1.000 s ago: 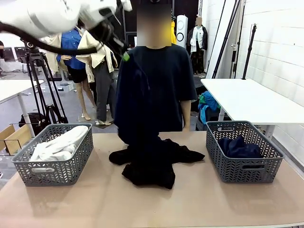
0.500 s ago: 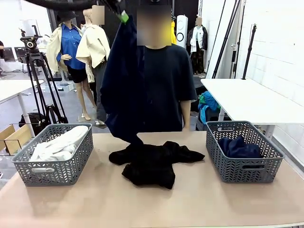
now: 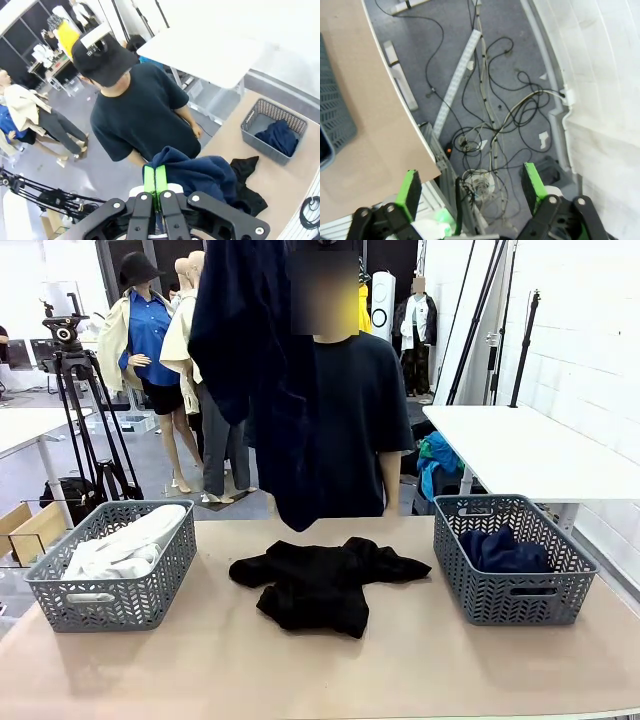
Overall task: Sort the tops and bottoms.
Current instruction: Lift clothes from the center of the table with your left hand, then sort the clothes according to human instructions.
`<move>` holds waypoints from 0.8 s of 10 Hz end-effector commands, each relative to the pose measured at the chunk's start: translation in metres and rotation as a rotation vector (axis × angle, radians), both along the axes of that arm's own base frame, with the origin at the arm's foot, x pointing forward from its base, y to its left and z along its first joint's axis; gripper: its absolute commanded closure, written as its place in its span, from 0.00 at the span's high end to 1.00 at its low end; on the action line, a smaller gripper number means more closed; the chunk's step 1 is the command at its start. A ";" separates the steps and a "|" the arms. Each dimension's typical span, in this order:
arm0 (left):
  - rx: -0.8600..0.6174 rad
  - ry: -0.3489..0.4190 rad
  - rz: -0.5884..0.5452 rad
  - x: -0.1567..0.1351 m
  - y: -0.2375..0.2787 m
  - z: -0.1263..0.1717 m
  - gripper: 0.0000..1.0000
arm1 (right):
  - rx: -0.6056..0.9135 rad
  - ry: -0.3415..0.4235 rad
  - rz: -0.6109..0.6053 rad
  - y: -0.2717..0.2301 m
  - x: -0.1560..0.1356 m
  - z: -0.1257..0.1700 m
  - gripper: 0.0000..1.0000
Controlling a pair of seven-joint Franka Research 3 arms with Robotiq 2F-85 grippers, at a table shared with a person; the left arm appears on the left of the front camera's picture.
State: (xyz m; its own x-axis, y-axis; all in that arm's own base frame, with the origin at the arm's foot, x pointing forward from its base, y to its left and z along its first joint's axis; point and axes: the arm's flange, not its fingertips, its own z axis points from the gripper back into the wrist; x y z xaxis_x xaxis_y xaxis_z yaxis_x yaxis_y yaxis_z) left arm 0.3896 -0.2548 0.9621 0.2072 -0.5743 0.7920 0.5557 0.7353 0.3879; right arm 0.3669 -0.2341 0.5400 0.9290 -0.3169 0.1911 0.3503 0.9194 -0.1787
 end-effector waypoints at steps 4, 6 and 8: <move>0.020 -0.023 -0.017 -0.019 -0.013 0.009 0.00 | -0.005 0.003 0.002 0.000 0.002 0.000 1.00; 0.020 -0.023 -0.017 -0.019 -0.013 0.009 0.00 | -0.005 0.003 0.002 0.000 0.002 0.000 1.00; 0.020 -0.023 -0.017 -0.019 -0.013 0.009 0.00 | -0.005 0.003 0.002 0.000 0.002 0.000 1.00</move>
